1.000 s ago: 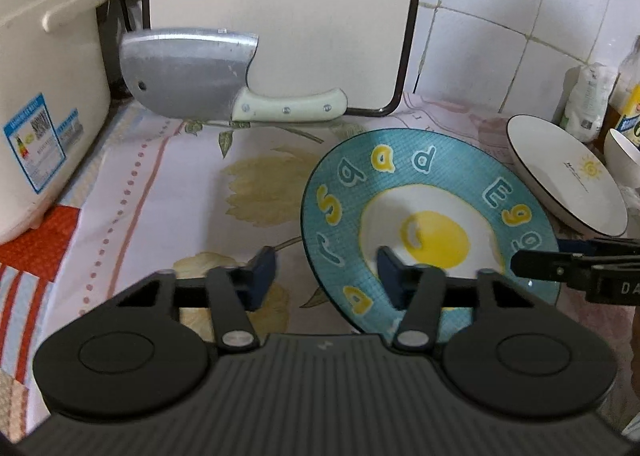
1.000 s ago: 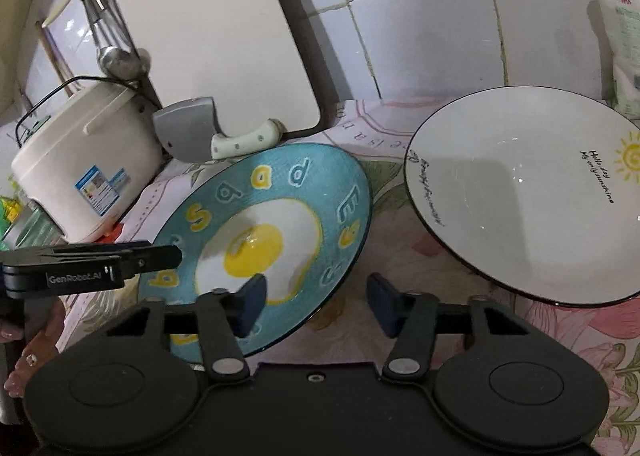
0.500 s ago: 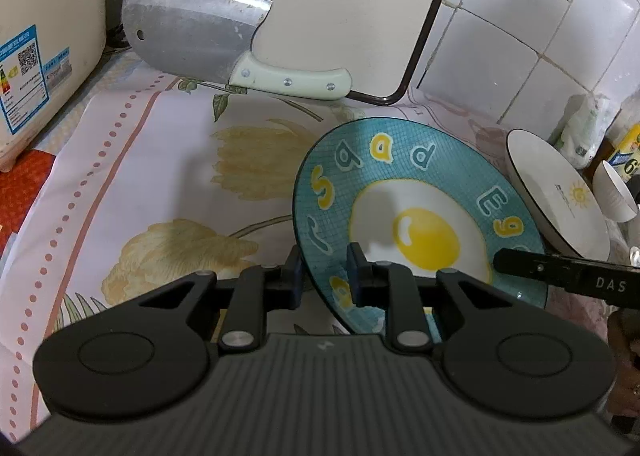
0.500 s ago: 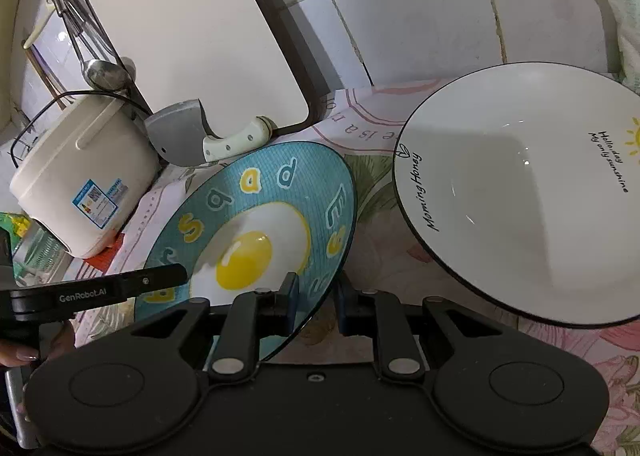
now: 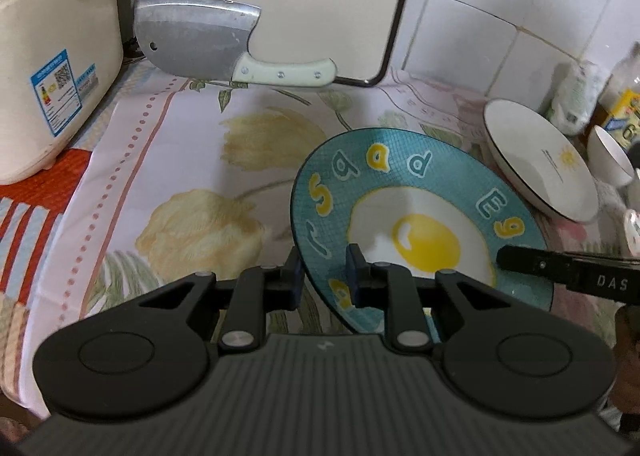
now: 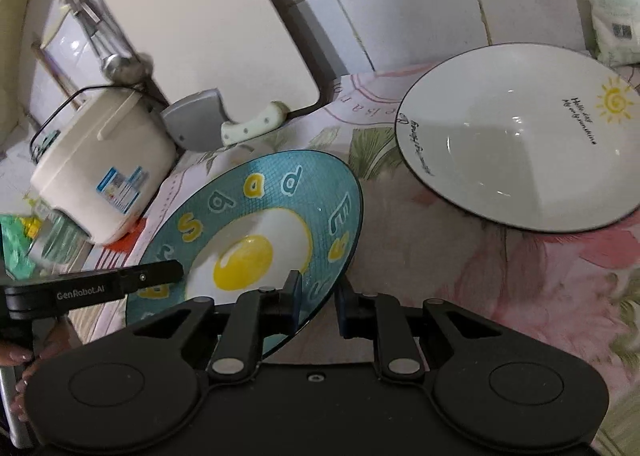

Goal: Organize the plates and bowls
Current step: 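Carry the blue plate over the white plate and lower it on top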

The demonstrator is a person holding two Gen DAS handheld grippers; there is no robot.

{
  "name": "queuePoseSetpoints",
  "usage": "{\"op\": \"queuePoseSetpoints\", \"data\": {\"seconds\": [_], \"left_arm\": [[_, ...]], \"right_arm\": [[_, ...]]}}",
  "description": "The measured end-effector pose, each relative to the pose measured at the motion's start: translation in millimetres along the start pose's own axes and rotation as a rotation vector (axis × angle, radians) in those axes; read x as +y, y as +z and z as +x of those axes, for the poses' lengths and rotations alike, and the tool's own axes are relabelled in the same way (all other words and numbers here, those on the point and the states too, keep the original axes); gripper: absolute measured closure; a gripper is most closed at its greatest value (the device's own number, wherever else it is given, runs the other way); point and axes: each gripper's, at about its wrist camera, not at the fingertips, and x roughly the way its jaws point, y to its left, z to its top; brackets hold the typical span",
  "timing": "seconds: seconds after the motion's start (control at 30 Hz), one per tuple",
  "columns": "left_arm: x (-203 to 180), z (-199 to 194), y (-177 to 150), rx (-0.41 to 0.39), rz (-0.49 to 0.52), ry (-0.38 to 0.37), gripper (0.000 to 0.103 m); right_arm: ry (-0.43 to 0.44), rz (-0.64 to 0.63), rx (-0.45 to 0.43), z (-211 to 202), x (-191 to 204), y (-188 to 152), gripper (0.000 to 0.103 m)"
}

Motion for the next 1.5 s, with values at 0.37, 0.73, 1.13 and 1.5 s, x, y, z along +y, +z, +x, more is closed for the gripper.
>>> {"op": "queuePoseSetpoints", "data": {"seconds": [0.37, 0.73, 1.13, 1.5], "left_arm": [[-25.9, -54.2, -25.9, 0.045, 0.016, -0.050, 0.083], [-68.8, -96.0, -34.2, 0.030, 0.040, -0.084, 0.083], [-117.5, -95.7, -18.7, 0.025, 0.051, -0.194, 0.083], [-153.8, -51.3, 25.9, 0.040, 0.040, -0.225, 0.083]], "right_arm": [[-0.019, -0.032, 0.073, -62.4, 9.5, -11.5, 0.081], [-0.048, -0.087, 0.041, -123.0, 6.5, -19.6, 0.080], [-0.099, -0.117, -0.022, -179.9, -24.1, -3.0, 0.080], [-0.155, -0.120, -0.035, -178.0, -60.5, 40.7, 0.079]]}}
